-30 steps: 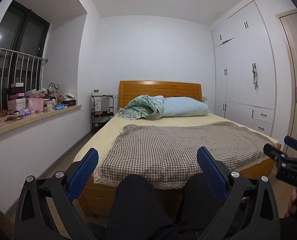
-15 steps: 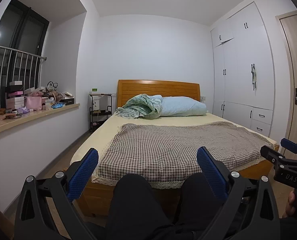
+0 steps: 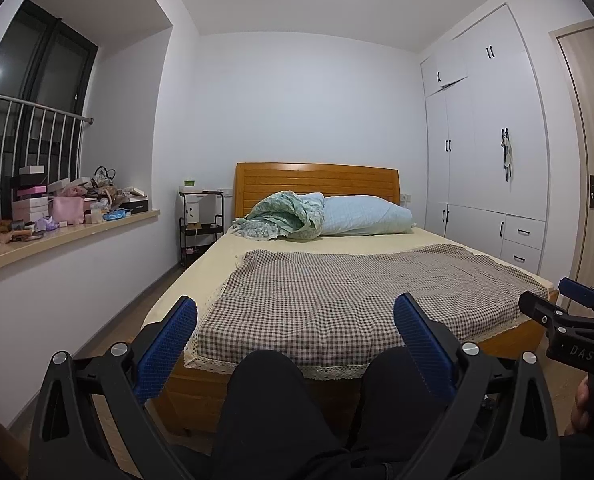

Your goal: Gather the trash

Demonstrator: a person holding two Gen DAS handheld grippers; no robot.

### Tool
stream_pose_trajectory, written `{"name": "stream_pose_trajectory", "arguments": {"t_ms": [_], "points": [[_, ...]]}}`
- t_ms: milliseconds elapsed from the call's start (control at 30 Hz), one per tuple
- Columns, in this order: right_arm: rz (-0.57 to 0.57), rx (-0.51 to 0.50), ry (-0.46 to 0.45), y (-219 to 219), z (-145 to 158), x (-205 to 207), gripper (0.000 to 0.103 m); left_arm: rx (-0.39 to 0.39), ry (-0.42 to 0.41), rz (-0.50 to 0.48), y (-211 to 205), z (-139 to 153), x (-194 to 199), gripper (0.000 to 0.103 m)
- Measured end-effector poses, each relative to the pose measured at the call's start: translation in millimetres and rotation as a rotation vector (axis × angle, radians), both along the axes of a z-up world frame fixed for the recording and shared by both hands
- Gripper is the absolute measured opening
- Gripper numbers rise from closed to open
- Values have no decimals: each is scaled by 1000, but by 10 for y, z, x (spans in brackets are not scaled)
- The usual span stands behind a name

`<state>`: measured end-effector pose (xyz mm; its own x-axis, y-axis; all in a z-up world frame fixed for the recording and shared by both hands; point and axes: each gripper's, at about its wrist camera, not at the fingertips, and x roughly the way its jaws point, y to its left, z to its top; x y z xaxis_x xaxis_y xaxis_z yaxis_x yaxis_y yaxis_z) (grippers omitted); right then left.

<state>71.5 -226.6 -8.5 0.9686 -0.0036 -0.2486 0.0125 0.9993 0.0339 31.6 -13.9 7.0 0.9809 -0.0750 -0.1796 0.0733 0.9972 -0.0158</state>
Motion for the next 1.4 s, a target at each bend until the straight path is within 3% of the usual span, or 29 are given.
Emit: {"name": "stream_pose_trajectory", "arguments": {"t_ms": [1400], "points": [[18,10,6,-100,44,-36,92,5,-12,-10,-94,-14,-26,96]]}}
